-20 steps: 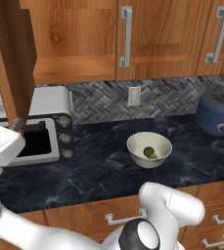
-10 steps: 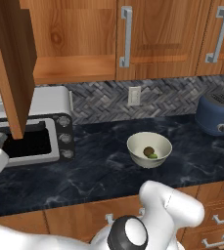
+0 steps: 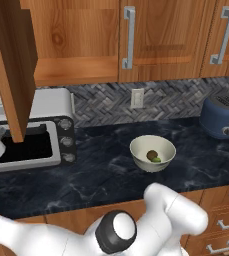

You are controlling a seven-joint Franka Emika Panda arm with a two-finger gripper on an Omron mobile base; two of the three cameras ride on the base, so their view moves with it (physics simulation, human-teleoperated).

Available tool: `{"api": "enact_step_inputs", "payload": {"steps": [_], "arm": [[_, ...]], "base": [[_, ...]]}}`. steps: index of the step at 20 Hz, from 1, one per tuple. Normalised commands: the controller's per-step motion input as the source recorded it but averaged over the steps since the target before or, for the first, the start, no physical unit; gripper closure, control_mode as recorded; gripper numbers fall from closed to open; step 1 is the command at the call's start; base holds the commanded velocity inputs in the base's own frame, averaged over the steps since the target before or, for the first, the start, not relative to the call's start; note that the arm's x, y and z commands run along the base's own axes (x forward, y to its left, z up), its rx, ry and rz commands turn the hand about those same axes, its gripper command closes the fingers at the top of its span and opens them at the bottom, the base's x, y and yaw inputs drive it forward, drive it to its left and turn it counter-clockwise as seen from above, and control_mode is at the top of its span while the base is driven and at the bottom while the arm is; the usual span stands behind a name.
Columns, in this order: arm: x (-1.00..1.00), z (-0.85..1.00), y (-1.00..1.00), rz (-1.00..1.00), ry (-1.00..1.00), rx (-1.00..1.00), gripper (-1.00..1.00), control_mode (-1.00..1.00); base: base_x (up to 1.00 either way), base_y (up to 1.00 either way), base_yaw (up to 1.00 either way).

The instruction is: Open the cabinet. Pick the mango and kiwi from the cabinet and place them into the bowl. Then close the cabinet.

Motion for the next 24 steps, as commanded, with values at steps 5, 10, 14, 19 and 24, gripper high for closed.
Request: {"api": "enact_step_inputs", "payload": {"steps": [5,10,14,19,24], "arm": [[0.2,0.0,-0.09,-0.01,0.01,0.02,-1.0,-1.0],[-0.09,0.0,-0.53,0.0,-0.06,0.08,-1.0,-1.0],[-0.33,0.0,-0.78,0.05,-0.09,0.14,-1.0,-1.0],[-0.23,0.0,-0.78,0.03,-0.06,0.16,-1.0,-1.0],[0.47,-0.03,-0.76,0.0,0.02,0.12,-1.0,-1.0]], "base": [[0.0,0.0,0.0],[0.0,0.0,0.0],[0.0,0.0,0.0],[0.0,0.0,0.0],[0.0,0.0,0.0]]}}
